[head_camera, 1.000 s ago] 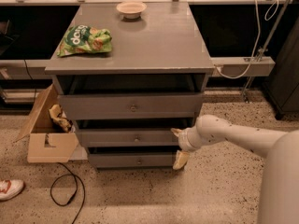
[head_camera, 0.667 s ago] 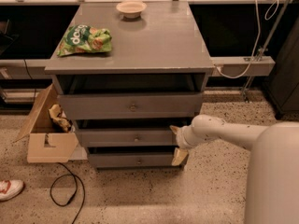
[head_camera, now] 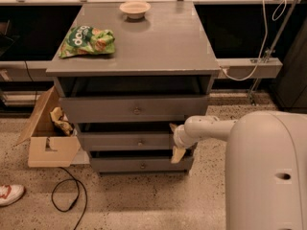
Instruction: Open middle drawer
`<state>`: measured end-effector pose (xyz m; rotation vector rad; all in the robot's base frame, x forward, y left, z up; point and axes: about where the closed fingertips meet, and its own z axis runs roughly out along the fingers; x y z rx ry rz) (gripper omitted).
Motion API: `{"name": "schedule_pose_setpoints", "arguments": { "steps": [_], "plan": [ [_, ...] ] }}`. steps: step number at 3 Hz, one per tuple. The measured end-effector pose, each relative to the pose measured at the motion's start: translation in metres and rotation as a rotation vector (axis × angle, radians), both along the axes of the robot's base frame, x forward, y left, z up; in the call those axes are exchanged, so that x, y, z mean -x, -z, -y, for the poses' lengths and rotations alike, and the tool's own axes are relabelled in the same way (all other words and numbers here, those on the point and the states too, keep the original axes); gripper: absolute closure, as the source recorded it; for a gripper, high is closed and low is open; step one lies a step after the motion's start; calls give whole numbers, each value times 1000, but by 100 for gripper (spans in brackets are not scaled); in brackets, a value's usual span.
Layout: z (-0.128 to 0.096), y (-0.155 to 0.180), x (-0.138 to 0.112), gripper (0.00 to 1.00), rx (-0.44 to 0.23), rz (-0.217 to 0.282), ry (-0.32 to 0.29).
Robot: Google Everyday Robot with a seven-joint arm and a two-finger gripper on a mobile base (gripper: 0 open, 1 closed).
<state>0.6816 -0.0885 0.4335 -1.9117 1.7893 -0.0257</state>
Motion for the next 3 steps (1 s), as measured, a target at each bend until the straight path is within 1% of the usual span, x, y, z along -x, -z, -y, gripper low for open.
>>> {"name": "schedule_pose_setpoints", "arguments": {
  "steps": [1,2,3],
  "plan": [
    [-11,14,-10,0,4,-24,-11],
    [-23,32,-16,16,-1,-67,-32],
    [-31,47,-14,39,-6,-111,-54]
  ]
}}
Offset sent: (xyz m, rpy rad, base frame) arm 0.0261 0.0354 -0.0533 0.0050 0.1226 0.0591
